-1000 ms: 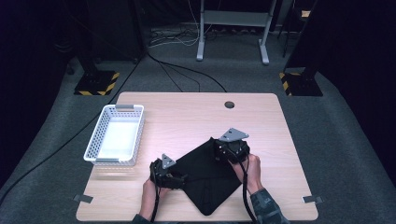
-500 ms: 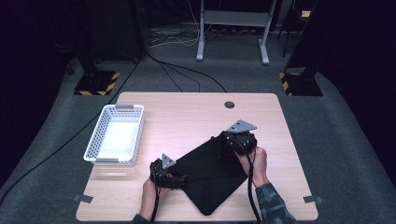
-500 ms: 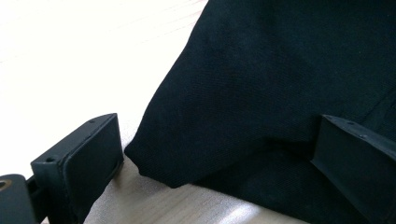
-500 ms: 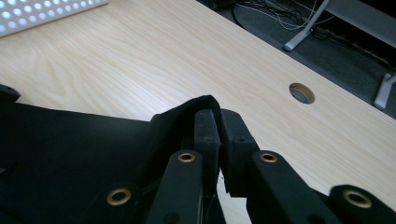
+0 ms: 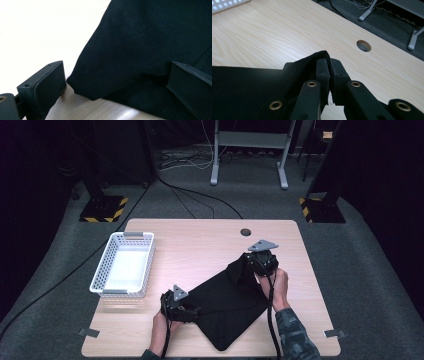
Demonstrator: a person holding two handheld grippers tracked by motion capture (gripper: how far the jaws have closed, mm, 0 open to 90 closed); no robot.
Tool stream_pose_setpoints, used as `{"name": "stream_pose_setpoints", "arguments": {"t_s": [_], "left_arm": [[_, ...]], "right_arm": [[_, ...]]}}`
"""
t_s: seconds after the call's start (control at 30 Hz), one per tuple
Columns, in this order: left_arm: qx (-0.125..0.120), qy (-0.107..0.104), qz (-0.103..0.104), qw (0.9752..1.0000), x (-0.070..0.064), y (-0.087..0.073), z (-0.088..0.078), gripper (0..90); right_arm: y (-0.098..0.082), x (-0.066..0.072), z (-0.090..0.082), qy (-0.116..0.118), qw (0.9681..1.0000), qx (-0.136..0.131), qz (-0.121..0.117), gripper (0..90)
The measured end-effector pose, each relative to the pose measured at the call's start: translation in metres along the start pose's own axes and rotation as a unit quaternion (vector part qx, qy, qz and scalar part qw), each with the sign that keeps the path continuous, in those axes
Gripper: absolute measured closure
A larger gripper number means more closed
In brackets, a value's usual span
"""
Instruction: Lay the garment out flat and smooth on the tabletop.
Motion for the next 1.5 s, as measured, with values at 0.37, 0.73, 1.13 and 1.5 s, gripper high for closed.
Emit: {"name": "stream_pose_setpoints", "arguments": {"t_s": [0.37, 0.73, 1.13, 1.5], "left_arm": [[-0.001, -0.001, 0.000, 1.0000, 0.000, 0.000, 0.000, 2.1], [0.000, 0.000, 0.001, 1.0000, 0.000, 0.000, 0.000, 2.2], [-0.001, 0.000, 0.001, 1.0000, 0.000, 0.000, 0.000, 2.3], [-0.001, 0.000, 0.001, 1.0000, 0.000, 0.000, 0.000, 2.3]], "right_arm": [[0.007, -0.022, 0.009, -0.019, 0.9997, 0.000, 0.017, 86.3], [0.000, -0.043, 0.023, -0.028, 0.9984, 0.012, 0.047, 86.3], [-0.006, -0.057, 0.034, -0.036, 0.9970, 0.023, 0.065, 86.2], [-0.013, -0.074, 0.044, -0.053, 0.9944, 0.031, 0.087, 85.9]]}}
Point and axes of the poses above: each handheld gripper's, and its own axes: z roughly forward along the jaws, y roughly out of its top, x roughly to its left, the point moved 8 cm from there along z, roughly forward along the jaws, and after that the axes turned 14 degrees about z, right-handed, at the moved point
